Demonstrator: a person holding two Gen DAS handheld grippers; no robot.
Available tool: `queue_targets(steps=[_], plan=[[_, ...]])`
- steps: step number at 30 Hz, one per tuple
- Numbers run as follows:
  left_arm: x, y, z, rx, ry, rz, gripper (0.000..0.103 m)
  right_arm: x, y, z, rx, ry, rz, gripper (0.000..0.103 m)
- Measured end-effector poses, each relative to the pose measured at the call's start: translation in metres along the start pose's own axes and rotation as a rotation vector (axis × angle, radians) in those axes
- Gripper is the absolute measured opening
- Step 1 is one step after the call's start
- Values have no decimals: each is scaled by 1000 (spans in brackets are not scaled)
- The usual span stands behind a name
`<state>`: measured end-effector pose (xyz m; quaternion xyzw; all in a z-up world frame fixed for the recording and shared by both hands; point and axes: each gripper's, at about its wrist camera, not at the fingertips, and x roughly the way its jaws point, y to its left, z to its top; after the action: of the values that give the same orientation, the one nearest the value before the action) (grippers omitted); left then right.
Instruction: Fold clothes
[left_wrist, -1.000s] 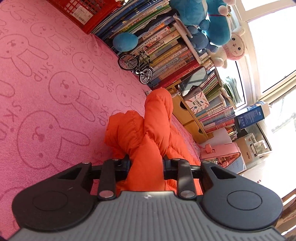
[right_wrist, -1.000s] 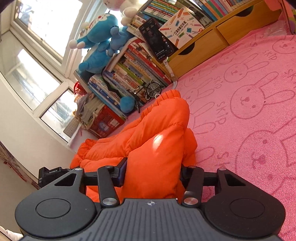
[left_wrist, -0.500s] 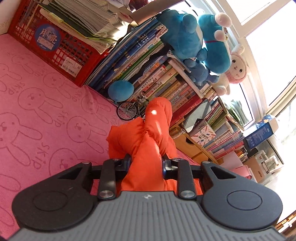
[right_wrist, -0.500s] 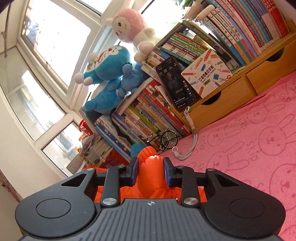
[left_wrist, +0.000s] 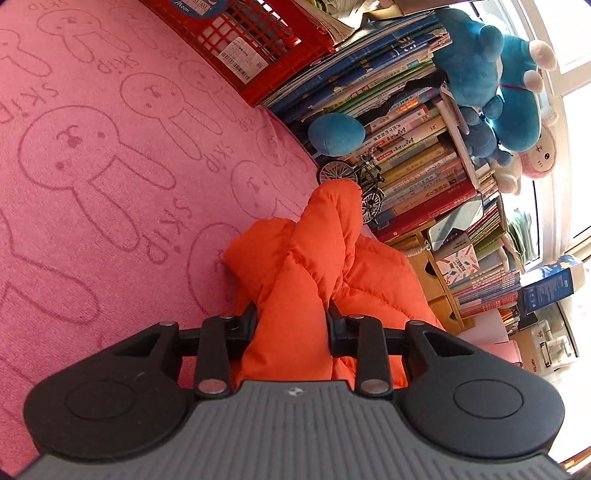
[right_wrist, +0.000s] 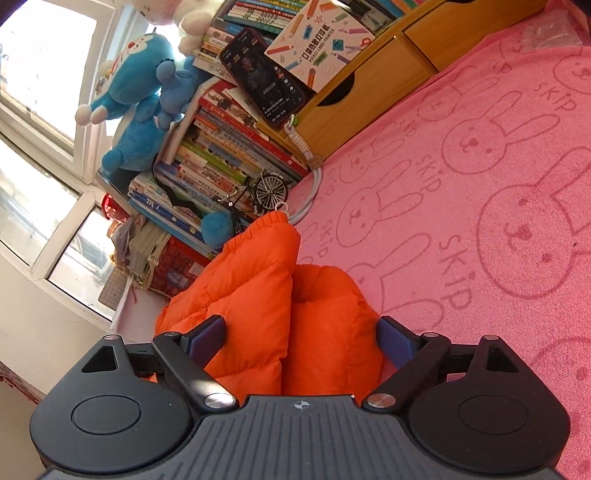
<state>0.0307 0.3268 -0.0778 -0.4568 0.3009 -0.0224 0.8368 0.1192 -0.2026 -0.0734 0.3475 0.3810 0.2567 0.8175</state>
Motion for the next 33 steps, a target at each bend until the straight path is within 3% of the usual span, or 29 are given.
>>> queue_targets(steps=[2,5,6,8,11,14,17,21,22,24,26,27,32,33], plan=[[-1,2,-1,-8,-3,-9,31,10,9,-5,-32,14,-11,103],[-1,5,-2,-21,-8,-21,31,24,21,-10,-57,36,-6,100],[-2,5,-2,-28,-10,-23,31,28,24,-13,-55,45,1,81],[-3,6,-2,-44,-12,-28,31,31,33,-18,-63,44,-2,56],[-2,0,4,-46,-9,-27,31,23,47,-15,-108,-18,-13,35],[1,-14,12,-6,-14,-28,30,13,57,10,-118,-98,-27,29],[12,-27,16,44,-21,-11,30,12,61,37,-145,-144,-53,29],[29,-31,16,81,-19,26,31,32,40,47,-130,-123,-127,33],[33,-30,14,92,-19,35,33,38,32,45,-115,-121,-140,35],[41,-28,9,119,-21,53,38,43,14,33,-72,-144,-128,49],[44,-27,5,159,-28,67,40,48,-4,21,-28,-167,-116,56],[44,-28,4,171,-31,69,40,50,-9,17,-22,-180,-112,54],[38,-30,2,176,-64,102,43,51,7,13,-151,-180,-197,57],[34,-32,0,173,-82,126,49,49,13,13,-174,-187,-247,63]])
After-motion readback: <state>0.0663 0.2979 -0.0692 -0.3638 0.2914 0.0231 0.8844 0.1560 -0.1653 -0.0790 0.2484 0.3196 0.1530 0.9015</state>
